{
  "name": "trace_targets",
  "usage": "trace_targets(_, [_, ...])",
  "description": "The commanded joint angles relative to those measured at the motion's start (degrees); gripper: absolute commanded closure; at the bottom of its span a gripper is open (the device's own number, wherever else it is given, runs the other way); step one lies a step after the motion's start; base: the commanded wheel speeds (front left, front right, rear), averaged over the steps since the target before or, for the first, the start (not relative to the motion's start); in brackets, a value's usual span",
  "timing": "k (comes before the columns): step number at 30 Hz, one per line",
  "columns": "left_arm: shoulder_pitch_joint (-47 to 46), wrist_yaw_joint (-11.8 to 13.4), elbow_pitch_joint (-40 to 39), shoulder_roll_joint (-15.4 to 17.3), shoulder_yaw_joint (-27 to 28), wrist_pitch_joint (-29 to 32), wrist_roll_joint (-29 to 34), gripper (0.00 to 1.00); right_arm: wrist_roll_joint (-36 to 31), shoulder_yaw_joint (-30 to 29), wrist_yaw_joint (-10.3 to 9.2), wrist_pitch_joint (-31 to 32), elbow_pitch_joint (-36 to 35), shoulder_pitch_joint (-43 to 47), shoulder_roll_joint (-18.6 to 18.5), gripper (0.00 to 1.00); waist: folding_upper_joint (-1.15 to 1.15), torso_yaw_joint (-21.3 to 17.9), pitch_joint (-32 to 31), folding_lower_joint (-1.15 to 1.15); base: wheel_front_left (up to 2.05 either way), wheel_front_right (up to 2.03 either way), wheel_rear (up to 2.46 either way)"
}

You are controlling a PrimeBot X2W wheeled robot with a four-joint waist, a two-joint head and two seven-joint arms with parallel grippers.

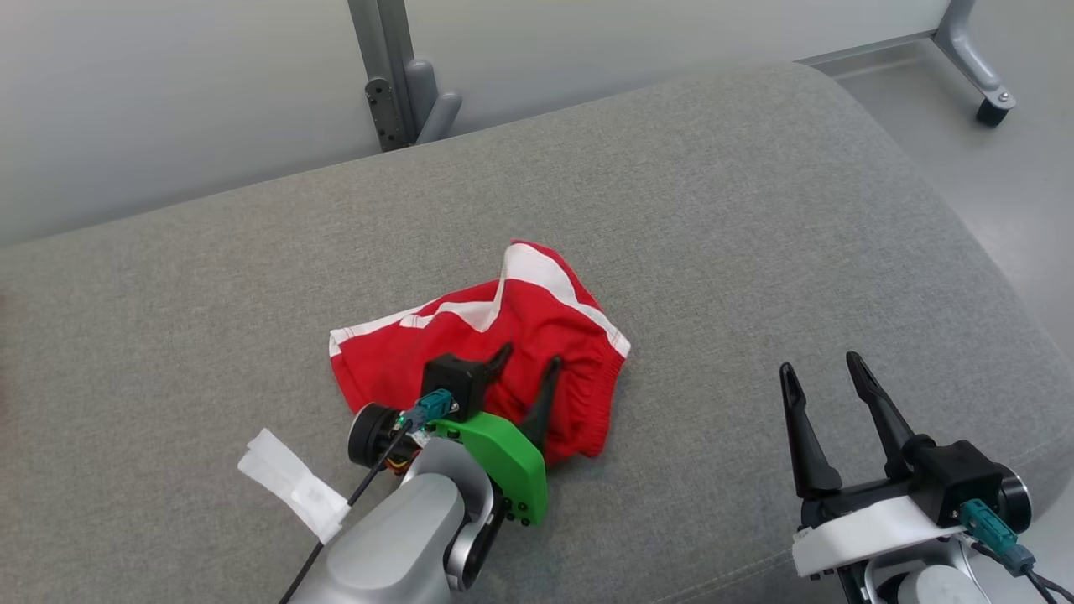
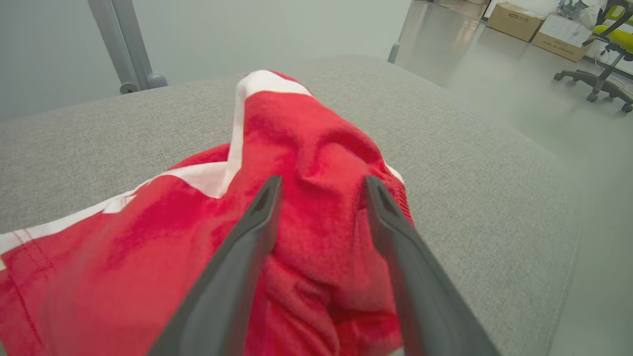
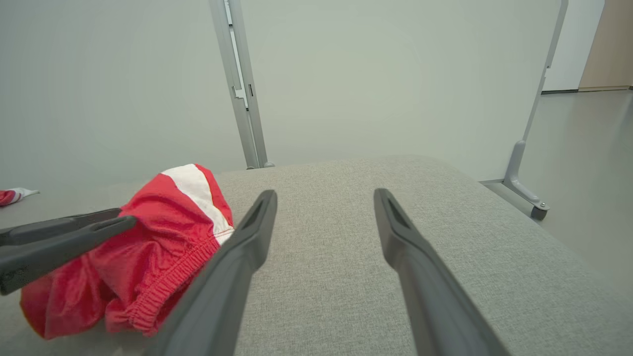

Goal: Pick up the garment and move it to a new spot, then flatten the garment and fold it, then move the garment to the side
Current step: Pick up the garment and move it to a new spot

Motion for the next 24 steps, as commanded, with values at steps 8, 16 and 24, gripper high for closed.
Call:
trace_targets(8, [1.93, 2.52, -6.69, 0.32, 1.00, -0.94, 0.19, 0.00, 0.06, -1.67, -0.02, -0.20, -0.21, 0.92, -0.11, 0.00, 0.00, 4.35, -2.29, 0.00, 0.00, 0.00, 0.00])
trace_targets(16, [8.00, 1.73, -11.74, 0.62, 9.44, -0.91, 9.88, 0.00, -0.46, -3.38, -0.01, -0.20, -0.56, 2.06, -0.13, 0.00, 0.00, 9.66, -4.62, 0.00, 0.00, 0.00, 0.00])
trace_targets(24, [16.04, 1.32, -17.78, 2.11, 16.91, -0.92, 16.91, 0.00, -0.75, -4.39, -0.02, -0.20, -0.73, 2.63, -0.13, 0.00, 0.00, 12.88, -5.87, 0.00, 0.00, 0.00, 0.00])
